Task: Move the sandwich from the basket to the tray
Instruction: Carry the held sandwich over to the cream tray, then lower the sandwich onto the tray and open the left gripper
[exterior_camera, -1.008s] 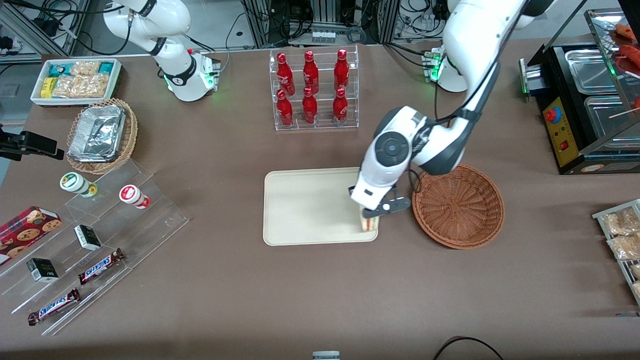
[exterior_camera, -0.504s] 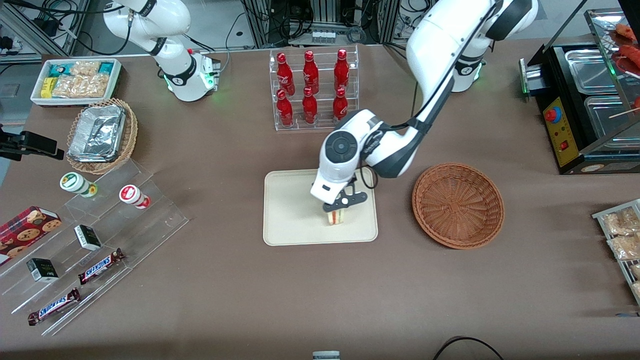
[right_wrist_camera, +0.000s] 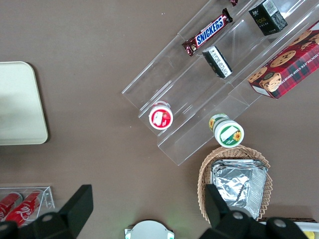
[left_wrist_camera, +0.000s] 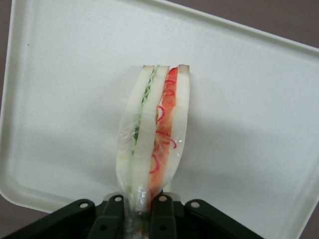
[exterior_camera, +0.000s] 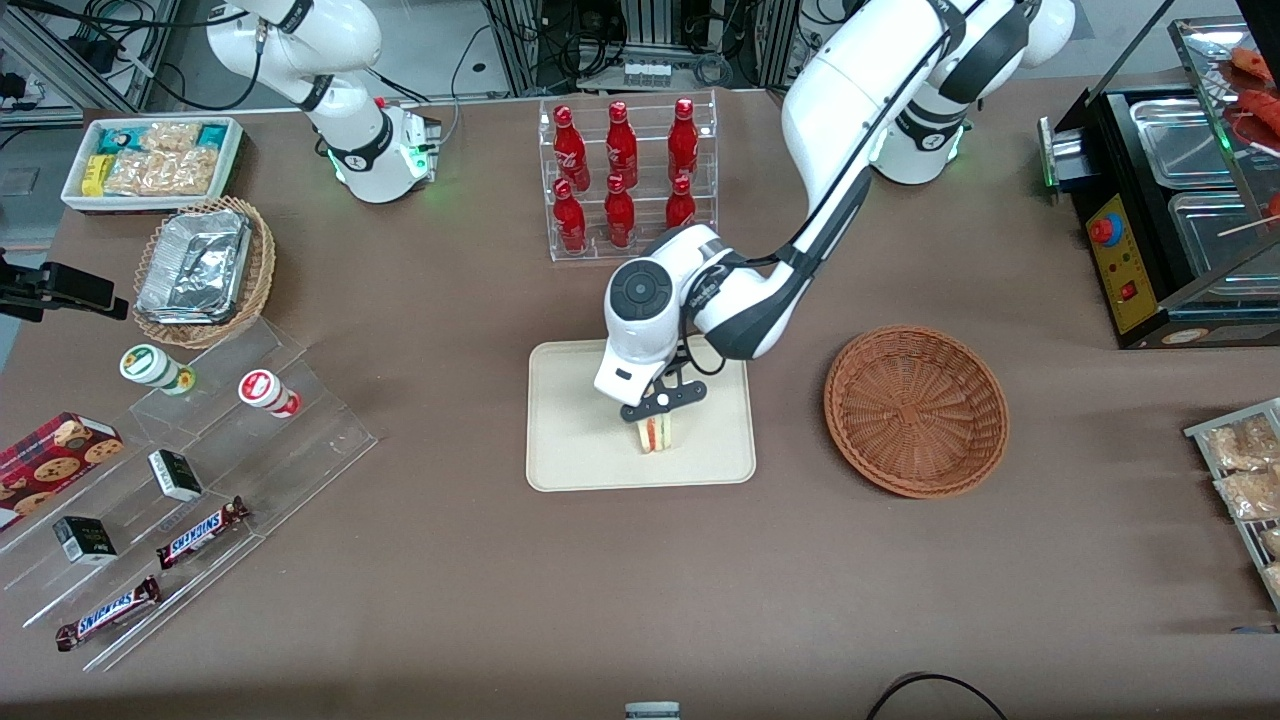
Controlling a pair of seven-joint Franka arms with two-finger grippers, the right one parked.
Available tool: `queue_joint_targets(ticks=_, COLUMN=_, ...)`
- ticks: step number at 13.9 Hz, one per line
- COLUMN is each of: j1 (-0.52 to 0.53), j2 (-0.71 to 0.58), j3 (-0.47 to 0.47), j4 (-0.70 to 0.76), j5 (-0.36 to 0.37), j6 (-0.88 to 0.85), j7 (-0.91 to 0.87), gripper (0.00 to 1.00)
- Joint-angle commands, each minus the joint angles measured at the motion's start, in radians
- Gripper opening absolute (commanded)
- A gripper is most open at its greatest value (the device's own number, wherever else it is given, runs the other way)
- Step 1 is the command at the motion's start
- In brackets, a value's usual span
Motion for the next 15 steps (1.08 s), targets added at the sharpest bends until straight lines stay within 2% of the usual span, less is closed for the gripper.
queue_joint_targets(ticks=1, j1=-0.018, j2=0.025, j3=0.014, j4=0.036, j5=0.021, j6=0.017, j7=-0.031, gripper=0.00)
queue_joint_targets(ticks=3, j1=-0.018, j2=0.030, j3=0.014, j4=0.036, j5=0.021, j6=0.020, j7=-0.037, gripper=0.00)
queue_joint_targets(ticks=4, j1=-0.018, j2=0.030, j3=0.013, j4=0.037, j5=0.020, j6=0.020, j7=-0.037, gripper=0.27)
queue_joint_targets(ticks=5, j1=-0.018, j2=0.030, j3=0.014, j4=0.037, j5=0.020, j6=0.020, j7=-0.039, gripper=0.99)
queue_joint_targets(ticks=9, j1=-0.018, j2=0.012, j3=0.014, j4=0.039, j5=0.021, j6=0.012, j7=-0.043, gripper=1.00)
queue_joint_targets(ticks=15, j1=0.012, j2=-0.135, j3=0.014, j4=0.077, j5=0.013, j6=-0.114, j7=-0.023, gripper=1.00)
